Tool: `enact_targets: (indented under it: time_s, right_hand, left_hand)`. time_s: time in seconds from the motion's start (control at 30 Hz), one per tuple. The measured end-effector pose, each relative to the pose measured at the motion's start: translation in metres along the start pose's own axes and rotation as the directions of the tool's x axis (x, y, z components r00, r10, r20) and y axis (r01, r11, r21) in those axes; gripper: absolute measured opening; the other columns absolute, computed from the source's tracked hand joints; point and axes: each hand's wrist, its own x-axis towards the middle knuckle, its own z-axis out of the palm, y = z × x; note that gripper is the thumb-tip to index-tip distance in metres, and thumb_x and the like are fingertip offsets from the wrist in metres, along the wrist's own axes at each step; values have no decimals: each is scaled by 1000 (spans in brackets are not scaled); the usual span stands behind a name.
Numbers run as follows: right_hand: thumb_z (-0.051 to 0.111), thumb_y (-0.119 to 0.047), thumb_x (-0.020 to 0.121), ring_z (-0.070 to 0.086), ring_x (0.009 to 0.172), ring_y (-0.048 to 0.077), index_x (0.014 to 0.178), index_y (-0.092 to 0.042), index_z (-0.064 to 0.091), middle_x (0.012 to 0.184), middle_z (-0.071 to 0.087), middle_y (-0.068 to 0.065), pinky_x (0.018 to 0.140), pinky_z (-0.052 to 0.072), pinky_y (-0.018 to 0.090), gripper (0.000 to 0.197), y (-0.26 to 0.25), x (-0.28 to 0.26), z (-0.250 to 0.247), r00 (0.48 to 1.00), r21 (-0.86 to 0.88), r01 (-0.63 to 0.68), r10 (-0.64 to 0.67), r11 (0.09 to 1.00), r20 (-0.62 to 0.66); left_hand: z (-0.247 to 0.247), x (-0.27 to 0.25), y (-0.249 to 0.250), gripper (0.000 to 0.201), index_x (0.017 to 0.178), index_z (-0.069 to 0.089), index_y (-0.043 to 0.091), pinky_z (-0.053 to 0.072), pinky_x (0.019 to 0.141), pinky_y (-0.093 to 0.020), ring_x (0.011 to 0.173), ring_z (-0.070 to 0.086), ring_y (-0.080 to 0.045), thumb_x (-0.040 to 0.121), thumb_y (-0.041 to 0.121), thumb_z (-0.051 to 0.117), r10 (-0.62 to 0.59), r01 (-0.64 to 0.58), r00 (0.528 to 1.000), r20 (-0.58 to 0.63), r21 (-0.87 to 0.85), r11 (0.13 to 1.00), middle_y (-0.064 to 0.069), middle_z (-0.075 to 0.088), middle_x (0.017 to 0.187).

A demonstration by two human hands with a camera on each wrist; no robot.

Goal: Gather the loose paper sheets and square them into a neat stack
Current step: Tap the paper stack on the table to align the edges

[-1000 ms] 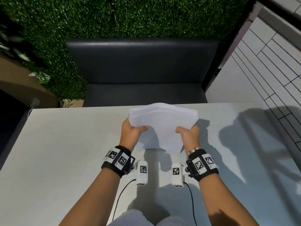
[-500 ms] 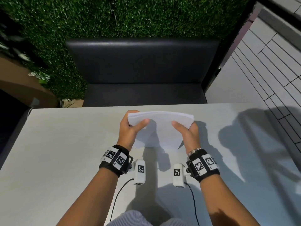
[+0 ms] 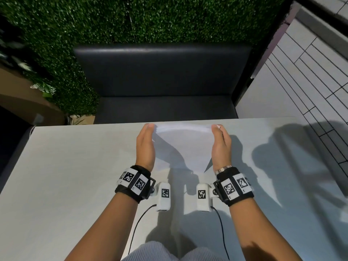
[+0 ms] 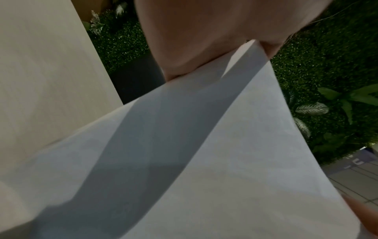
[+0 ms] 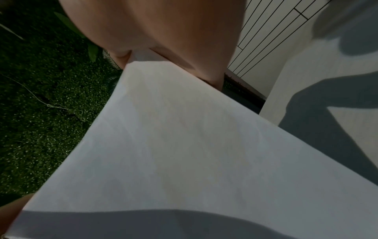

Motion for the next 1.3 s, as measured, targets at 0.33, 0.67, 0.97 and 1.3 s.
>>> enact_targets:
  time_s: [0.33,0.67,0.97,1.3]
  right_hand:
    - [51,-18,88,58,82,13,81,-15,64,83,63,-7,76,45,30,15,0,0,2,986,-64,141,-146,988,-75]
    - [31,-50,97,59,69,-1,92,-10,61,84,62,-7,63,46,14,50,6,0,-13,981,-27,193,-192,981,12]
    - [12,-53,103,59,54,4,83,-8,58,72,58,4,49,46,14,68,-1,8,-2,990,87,119,-112,989,-88]
    - [47,-44,99,67,84,3,111,-10,60,101,67,3,67,51,14,38,10,8,-24,977,-20,135,-130,991,168]
  left_hand:
    - [0,-2,2,23,74,56,10,34,70,-34,76,46,-18,84,30,52,14,-15,999,-51,-15,1000,-6,50,79]
    - [-19,0,-15,43,103,59,18,39,87,-41,100,53,-22,85,56,57,51,-52,995,85,15,999,-5,59,107]
    - [-1,4,-1,67,74,56,17,44,75,-30,72,58,-11,96,67,17,-79,78,997,-15,-55,995,2,60,76]
    - [-18,-1,-18,46,117,61,14,51,88,-28,102,68,-11,95,52,48,-83,93,984,159,-51,994,-1,73,110]
